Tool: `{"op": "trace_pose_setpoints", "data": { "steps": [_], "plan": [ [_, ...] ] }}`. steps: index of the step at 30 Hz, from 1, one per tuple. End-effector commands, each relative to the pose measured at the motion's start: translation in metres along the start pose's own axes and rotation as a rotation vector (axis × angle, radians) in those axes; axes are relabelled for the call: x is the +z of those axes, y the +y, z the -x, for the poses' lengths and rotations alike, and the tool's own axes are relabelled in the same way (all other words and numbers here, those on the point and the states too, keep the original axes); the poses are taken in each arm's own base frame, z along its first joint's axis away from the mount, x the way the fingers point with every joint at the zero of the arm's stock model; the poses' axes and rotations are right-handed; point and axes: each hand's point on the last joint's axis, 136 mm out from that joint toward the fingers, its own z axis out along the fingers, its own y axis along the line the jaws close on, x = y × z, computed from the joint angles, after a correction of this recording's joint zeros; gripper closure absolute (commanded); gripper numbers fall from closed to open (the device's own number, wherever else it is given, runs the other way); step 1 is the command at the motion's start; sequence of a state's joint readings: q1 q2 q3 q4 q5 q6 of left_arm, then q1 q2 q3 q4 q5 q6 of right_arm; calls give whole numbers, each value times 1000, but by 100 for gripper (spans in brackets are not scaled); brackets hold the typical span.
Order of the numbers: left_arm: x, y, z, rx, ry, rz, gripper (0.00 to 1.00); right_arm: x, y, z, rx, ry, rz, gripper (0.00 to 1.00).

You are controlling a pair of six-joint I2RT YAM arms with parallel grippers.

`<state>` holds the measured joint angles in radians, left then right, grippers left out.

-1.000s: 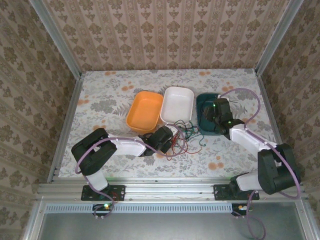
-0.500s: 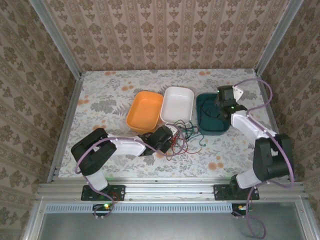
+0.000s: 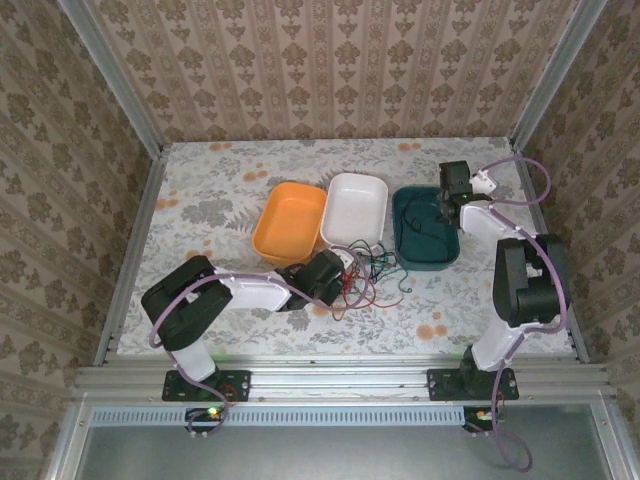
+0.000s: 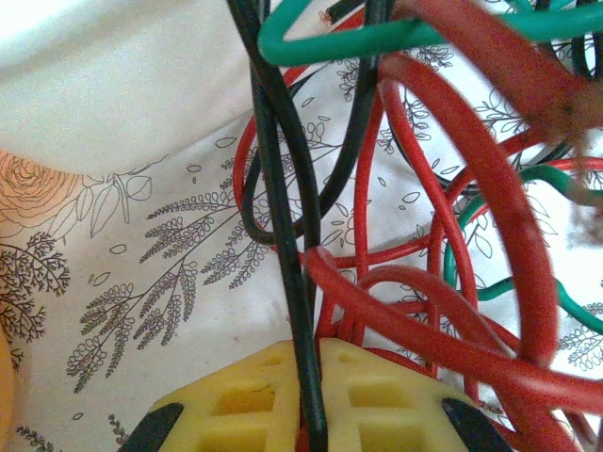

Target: Untangle the cables

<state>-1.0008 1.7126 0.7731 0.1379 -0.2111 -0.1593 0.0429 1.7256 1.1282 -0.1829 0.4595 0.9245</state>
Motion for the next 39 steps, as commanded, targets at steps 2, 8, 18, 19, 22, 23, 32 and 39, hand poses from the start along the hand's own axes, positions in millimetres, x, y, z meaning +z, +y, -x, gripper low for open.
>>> {"op": "trace_pose_setpoints", "data": {
  "steps": [2, 8, 18, 19, 22, 23, 32, 39],
  "plan": [
    [3, 16, -65, 6, 217, 44, 100, 14, -1, 4, 65, -4, -16, 44],
    [4, 17, -67, 2, 225, 42, 100, 31, 2, 3, 91, 7, 6, 47],
    [3, 18, -66, -1, 227, 44, 100, 28, 5, 6, 81, -7, 32, 100],
    [3, 18, -65, -2, 224, 42, 100, 25, 5, 7, 80, -9, 40, 100],
    [4, 17, -64, -3, 223, 39, 100, 13, 7, 9, 63, -13, 72, 100],
    [4, 17, -63, -3, 220, 40, 100, 8, 8, 10, 47, -15, 85, 100],
    [2, 17, -56, 6, 198, 44, 100, -36, 9, -10, -192, 6, 142, 100],
    [0, 18, -53, 14, 189, 48, 100, -39, -13, -56, -321, 110, 103, 100]
  ]
}}
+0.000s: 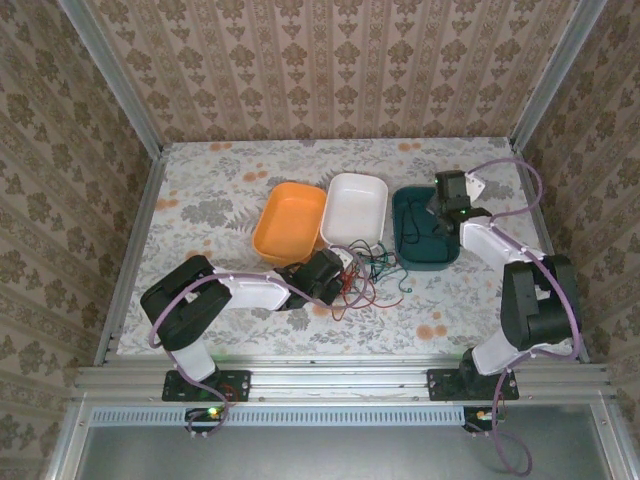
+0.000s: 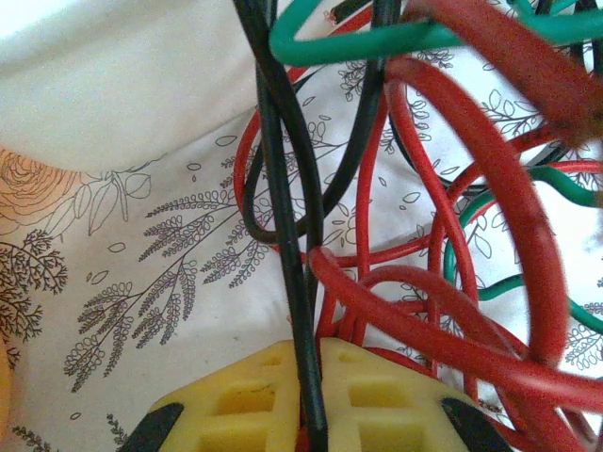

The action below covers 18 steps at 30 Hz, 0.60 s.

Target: Untangle the cables

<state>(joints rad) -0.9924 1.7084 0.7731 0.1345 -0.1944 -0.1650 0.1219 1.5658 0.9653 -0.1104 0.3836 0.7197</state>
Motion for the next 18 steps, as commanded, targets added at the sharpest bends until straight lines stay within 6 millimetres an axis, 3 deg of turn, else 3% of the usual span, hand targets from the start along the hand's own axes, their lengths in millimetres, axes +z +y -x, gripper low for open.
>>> {"op": "trace_pose_setpoints", "data": {
  "steps": [1, 8, 18],
  "plan": [
    [0, 18, -52, 28, 183, 62, 100, -1, -15, -36, -94, 105, -36, 100],
    [-2, 19, -49, 38, 179, 67, 100, 2, -13, -79, -157, 222, -20, 100],
    [-6, 20, -35, 41, 150, 73, 100, 15, -2, -108, -185, 319, -20, 100]
  ]
}}
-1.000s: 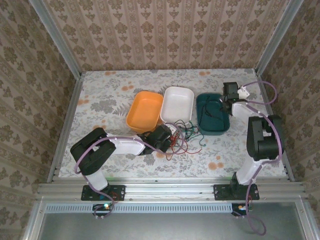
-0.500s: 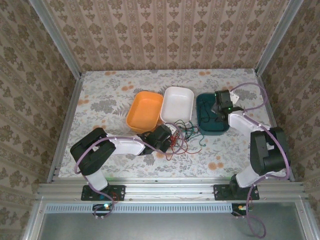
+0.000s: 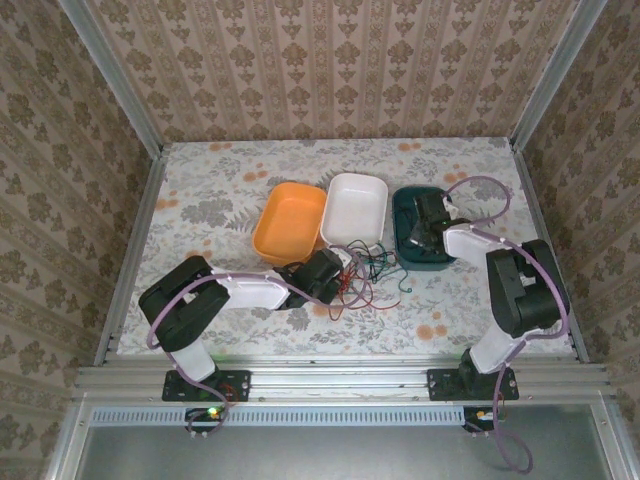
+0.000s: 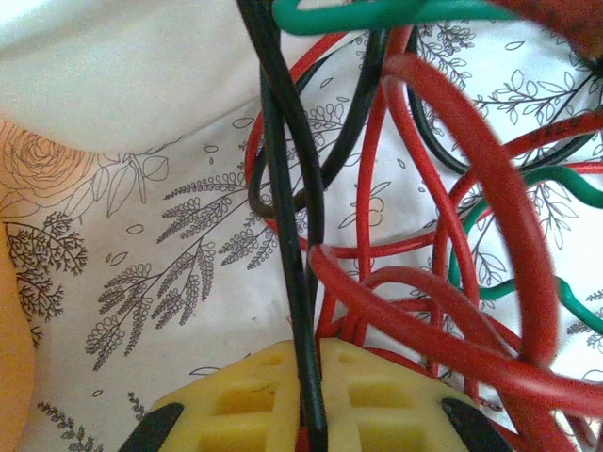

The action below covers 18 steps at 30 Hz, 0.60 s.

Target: Untangle the cables

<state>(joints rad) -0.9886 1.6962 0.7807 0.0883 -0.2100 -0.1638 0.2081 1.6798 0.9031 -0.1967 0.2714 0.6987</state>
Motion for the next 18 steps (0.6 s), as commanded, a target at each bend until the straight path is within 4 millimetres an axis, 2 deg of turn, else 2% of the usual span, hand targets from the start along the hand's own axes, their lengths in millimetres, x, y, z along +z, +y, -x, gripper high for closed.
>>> {"op": "trace_pose_setpoints", "data": {
  "steps": [1, 3, 5, 7, 12, 18],
  "plan": [
    [-3, 15, -30, 35, 120, 53, 100, 1, 8, -5, -16, 44, 8, 100],
    [-5, 15, -27, 31, 112, 51, 100, 0, 10, -3, -17, 41, 13, 90],
    [-6, 16, -24, 28, 102, 53, 100, -6, 14, 3, -17, 19, 31, 72],
    [-8, 15, -21, 22, 94, 50, 100, -16, 17, 14, -14, -16, 52, 63],
    [-11, 16, -14, 8, 72, 49, 100, -43, 20, 36, -5, -103, 89, 55],
    [-14, 15, -7, -2, 52, 43, 100, -73, 12, 56, -14, -201, 87, 52]
  ]
}}
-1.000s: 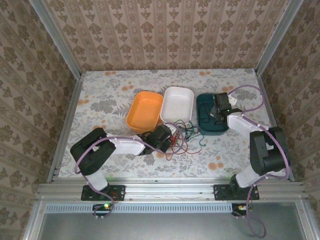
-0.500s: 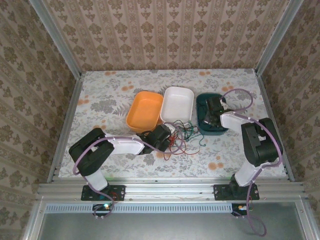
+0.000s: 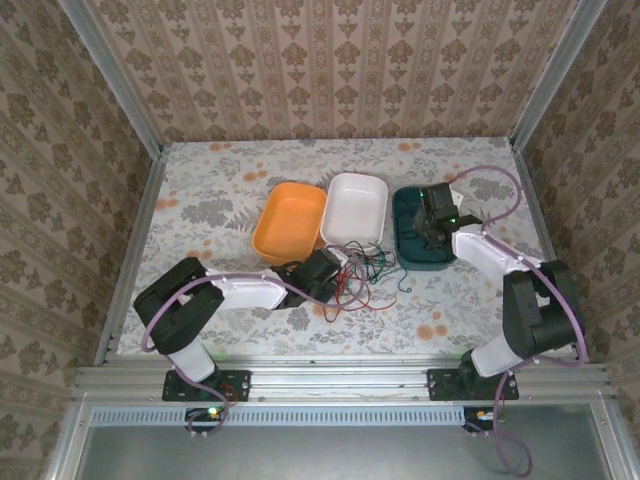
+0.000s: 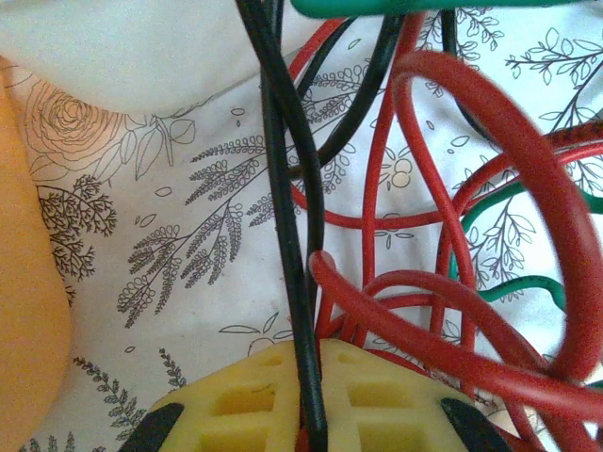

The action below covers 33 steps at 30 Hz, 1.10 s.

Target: Untangle the cables

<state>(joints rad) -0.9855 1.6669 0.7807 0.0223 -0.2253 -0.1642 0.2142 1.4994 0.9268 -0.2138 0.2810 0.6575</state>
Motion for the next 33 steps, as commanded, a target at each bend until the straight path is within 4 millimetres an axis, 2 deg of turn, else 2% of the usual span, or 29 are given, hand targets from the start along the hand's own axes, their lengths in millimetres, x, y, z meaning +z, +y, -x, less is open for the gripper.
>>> {"op": "trace_pose_setpoints", "data": {
  "steps": [1, 4, 7, 9, 12, 14, 16, 20, 28, 29, 32, 33],
  "plan": [
    [-6, 8, -1, -8, 17, 21, 100, -19, -3, 15, -30, -61, -5, 52],
    [-7, 8, 2, -14, 7, 12, 100, -35, 8, 13, -73, -54, 85, 52],
    [-7, 6, 4, -21, -2, -5, 100, -58, 43, -3, -161, -19, 328, 53],
    [-6, 5, 4, -31, -6, -15, 100, -84, 73, -24, -219, 19, 562, 53],
    [-4, 5, 3, -40, -5, -27, 100, -120, 103, -63, -286, 127, 824, 54],
    [-3, 4, 3, -39, -5, -33, 100, -135, 113, -85, -328, 202, 912, 54],
    [-4, 3, 3, -41, -6, -41, 100, -141, 119, -101, -359, 244, 951, 54],
    [-4, 1, 3, -36, -6, -51, 100, -141, 130, -117, -391, 285, 978, 55],
    [-8, 0, 5, -31, -13, -63, 100, -108, 142, -124, -406, 324, 919, 58],
    [-9, 0, 5, -28, -13, -63, 100, -106, 143, -124, -405, 326, 919, 61],
    [-9, 1, 2, -24, -8, -59, 100, -99, 144, -124, -400, 333, 893, 91],
    [-9, 3, 1, -25, -5, -55, 100, -100, 144, -121, -400, 322, 892, 98]
  ]
}}
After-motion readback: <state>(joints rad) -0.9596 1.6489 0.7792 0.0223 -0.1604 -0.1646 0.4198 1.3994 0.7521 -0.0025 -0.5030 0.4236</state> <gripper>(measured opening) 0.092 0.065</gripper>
